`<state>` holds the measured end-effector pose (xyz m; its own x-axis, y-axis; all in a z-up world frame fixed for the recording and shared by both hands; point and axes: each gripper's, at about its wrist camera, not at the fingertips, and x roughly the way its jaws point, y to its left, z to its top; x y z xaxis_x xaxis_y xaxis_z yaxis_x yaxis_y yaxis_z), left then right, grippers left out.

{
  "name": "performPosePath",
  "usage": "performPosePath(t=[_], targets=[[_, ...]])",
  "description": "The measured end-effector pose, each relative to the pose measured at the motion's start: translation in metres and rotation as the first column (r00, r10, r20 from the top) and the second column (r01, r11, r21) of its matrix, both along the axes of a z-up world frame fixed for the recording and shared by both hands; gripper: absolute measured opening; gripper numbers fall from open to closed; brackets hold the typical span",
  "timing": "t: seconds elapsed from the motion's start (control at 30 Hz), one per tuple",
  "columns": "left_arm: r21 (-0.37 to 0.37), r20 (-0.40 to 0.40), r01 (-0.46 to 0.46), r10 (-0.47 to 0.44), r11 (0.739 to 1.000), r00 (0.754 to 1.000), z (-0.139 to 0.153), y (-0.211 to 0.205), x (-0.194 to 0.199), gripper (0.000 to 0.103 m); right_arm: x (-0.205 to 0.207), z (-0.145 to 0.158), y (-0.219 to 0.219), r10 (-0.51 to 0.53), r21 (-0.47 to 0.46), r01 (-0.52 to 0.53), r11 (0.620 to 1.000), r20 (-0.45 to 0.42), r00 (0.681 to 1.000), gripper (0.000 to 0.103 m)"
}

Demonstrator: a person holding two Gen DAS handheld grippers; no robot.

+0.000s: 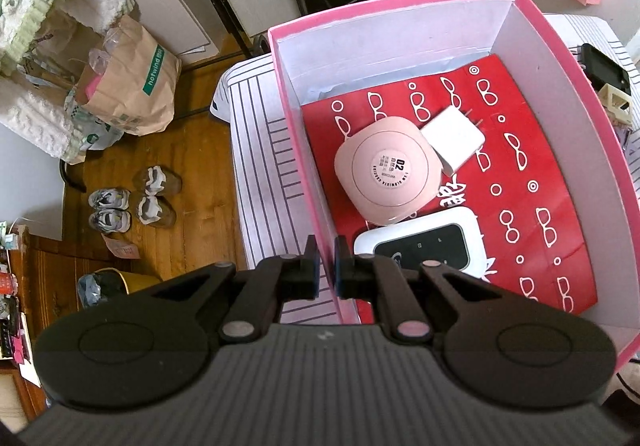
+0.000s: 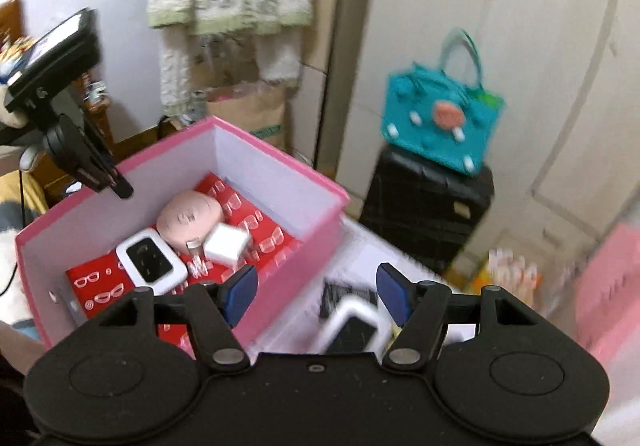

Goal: Organize rigid objects
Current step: 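Grasp the cream plastic frame with the right tool, then carry the cream frame into the pink box with the right tool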

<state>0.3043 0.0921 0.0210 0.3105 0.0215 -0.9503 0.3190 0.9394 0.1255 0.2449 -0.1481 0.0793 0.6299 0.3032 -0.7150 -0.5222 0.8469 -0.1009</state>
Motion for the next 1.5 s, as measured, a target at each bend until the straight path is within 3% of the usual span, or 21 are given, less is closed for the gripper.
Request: performPosePath(t=[0.2, 0.47, 0.63, 0.83, 1.1, 1.2, 1.5], targets=[[0.012, 0.016, 0.007, -0.007, 1.000, 1.000, 0.000, -0.002, -0.003, 0.006, -0.006, -0.028, -0.049, -0.167, 0.027, 0.171, 0.985, -0.121, 0.979, 0.071], [-0.034, 0.029, -0.018, 0.019, 0.999, 0.999, 0.009, 0.003, -0.002, 0.006, -0.003, -0.083, -0.101, -0.312, 0.097, 0.344, 0.934, -0.253, 0.916, 0.071], [-0.034, 0.045, -0.031, 0.032, 0.999, 0.998, 0.011, 0.002, -0.004, 0.005, 0.001, -0.113, -0.112, -0.369, 0.153, 0.412, 0.898, -0.245, 0.896, 0.070], [-0.014, 0.078, -0.033, 0.034, 0.999, 0.996, 0.010, -0.001, -0.007, 0.005, 0.013, -0.130, -0.107, -0.359, 0.203, 0.415, 0.887, -0.261, 0.896, 0.066], [-0.021, 0.105, -0.043, 0.045, 0.999, 0.993, 0.010, 0.000, -0.012, 0.005, 0.021, -0.149, -0.075, -0.402, 0.081, 0.413, 0.907, -0.122, 0.907, 0.070], [-0.028, 0.094, -0.050, 0.052, 0.998, 0.994, 0.011, 0.001, -0.011, 0.005, 0.020, -0.150, -0.073, -0.443, 0.077, 0.450, 0.890, -0.084, 0.892, 0.058], [-0.031, 0.103, -0.049, 0.052, 0.998, 0.993, 0.010, 0.002, -0.012, 0.005, 0.008, -0.130, -0.080, -0.418, 0.119, 0.425, 0.897, -0.084, 0.905, 0.058]])
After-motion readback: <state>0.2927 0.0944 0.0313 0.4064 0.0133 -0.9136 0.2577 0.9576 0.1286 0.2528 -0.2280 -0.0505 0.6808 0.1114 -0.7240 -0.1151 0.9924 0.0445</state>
